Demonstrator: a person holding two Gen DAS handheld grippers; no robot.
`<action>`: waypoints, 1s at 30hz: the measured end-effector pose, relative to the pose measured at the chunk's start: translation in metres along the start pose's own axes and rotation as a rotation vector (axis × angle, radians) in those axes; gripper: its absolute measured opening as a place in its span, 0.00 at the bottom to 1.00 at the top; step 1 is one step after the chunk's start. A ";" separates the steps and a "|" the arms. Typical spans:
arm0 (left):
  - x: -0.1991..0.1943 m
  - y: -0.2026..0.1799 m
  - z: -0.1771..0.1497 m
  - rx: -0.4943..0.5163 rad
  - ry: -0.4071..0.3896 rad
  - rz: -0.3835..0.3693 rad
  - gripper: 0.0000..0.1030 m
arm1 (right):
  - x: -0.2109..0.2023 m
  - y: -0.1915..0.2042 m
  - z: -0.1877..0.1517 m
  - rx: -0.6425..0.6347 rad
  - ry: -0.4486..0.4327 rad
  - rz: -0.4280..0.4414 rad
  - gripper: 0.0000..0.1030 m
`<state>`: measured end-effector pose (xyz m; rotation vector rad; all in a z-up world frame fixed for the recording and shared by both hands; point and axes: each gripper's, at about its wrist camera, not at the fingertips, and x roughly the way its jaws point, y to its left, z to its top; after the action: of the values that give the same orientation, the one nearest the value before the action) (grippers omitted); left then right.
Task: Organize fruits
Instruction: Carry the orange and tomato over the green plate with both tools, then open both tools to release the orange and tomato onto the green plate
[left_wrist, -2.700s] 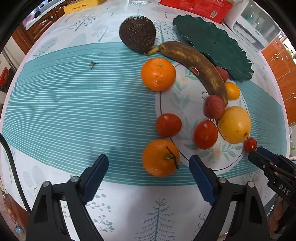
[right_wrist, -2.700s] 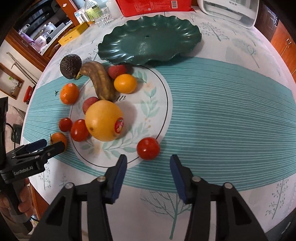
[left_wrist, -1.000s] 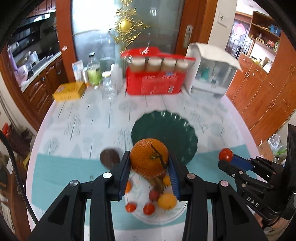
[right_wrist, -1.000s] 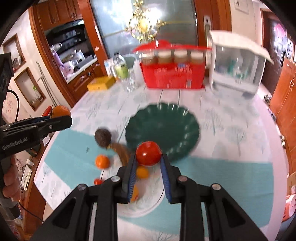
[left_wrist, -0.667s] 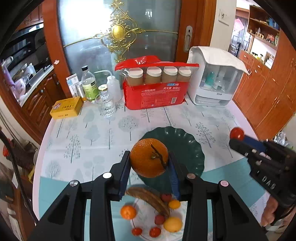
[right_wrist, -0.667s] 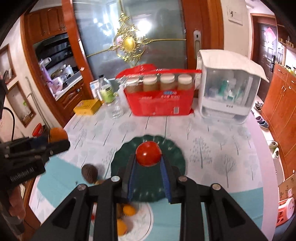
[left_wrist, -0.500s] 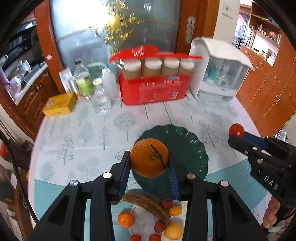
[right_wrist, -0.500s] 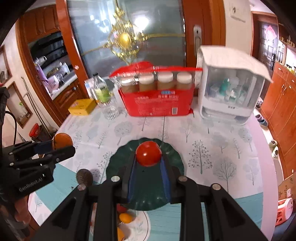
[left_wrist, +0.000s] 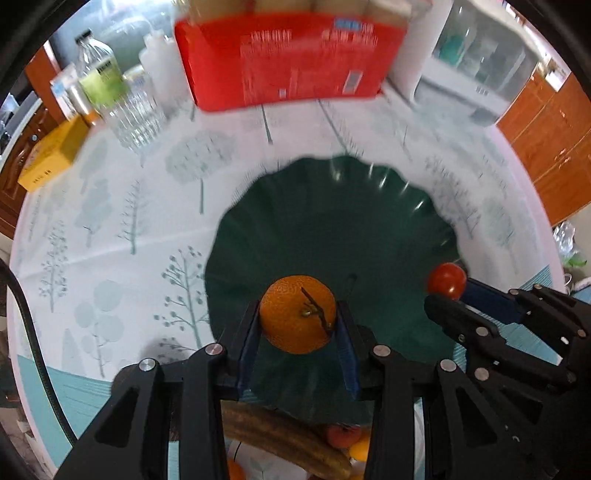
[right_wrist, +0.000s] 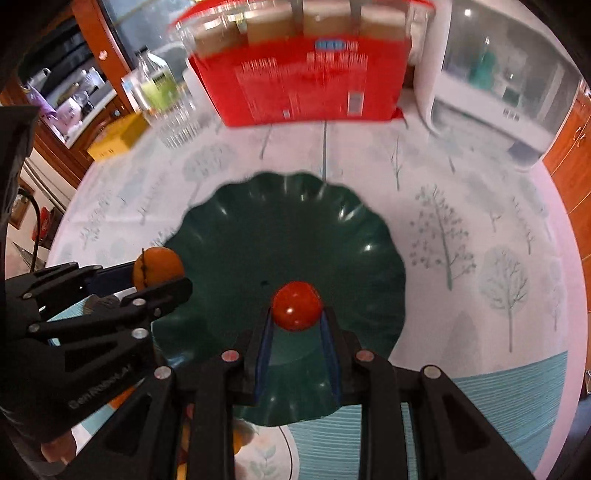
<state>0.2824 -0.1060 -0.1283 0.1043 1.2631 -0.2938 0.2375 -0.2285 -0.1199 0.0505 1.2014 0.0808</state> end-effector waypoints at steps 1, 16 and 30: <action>0.007 0.000 0.000 0.006 0.013 0.000 0.36 | 0.005 0.000 -0.001 0.001 0.012 0.000 0.26; 0.053 -0.007 0.000 0.040 0.088 -0.012 0.48 | 0.045 -0.012 -0.009 0.013 0.111 -0.016 0.27; 0.037 0.002 -0.001 0.048 0.020 0.046 0.68 | 0.039 -0.017 -0.014 0.026 0.071 -0.002 0.41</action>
<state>0.2923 -0.1100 -0.1643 0.1774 1.2720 -0.2840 0.2388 -0.2417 -0.1626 0.0696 1.2740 0.0651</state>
